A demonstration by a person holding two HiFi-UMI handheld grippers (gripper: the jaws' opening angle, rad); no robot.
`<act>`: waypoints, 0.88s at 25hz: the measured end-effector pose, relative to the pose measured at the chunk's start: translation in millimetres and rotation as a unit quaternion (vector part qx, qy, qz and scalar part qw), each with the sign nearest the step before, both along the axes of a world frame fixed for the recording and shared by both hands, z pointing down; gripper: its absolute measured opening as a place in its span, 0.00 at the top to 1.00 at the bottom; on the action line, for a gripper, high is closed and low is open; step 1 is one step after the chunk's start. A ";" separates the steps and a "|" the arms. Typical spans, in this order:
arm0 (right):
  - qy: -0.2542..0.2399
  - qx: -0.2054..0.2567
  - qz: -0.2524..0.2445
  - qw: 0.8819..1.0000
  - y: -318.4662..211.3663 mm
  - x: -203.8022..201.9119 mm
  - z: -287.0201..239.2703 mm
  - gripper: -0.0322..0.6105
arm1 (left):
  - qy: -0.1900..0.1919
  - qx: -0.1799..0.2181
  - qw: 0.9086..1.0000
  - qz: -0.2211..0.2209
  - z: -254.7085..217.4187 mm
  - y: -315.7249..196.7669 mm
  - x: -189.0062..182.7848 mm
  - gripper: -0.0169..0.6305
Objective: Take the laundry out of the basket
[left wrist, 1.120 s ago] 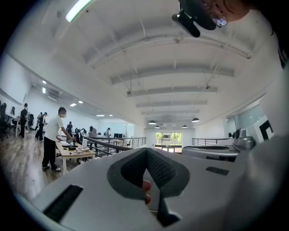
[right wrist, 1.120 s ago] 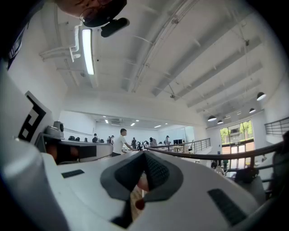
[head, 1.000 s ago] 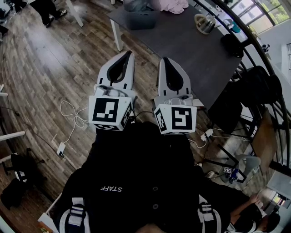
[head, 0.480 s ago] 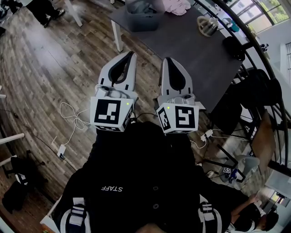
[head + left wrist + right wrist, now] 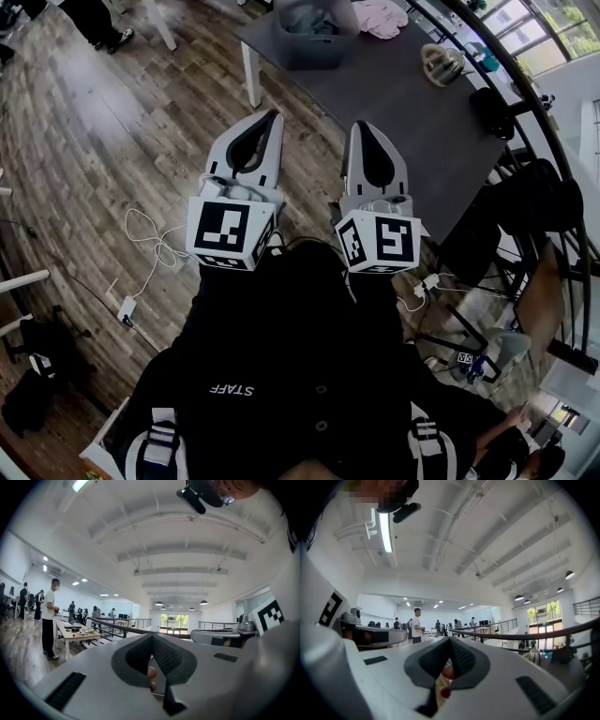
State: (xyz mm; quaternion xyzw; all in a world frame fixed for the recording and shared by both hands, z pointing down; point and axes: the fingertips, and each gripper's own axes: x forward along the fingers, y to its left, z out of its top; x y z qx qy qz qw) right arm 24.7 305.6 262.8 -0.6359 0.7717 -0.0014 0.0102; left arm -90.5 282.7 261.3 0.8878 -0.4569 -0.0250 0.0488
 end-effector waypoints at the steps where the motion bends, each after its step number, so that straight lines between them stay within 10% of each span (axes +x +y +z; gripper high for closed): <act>1: -0.001 -0.004 -0.001 1.000 -4.0 -2.6 3.3 0.93 | -0.001 -0.003 1.000 0.000 2.7 -3.5 -2.5 0.97; 22: -0.027 -0.038 -0.019 0.999 -210.4 52.8 46.8 0.93 | -0.050 -0.037 0.996 -0.061 49.8 -205.3 24.0 0.97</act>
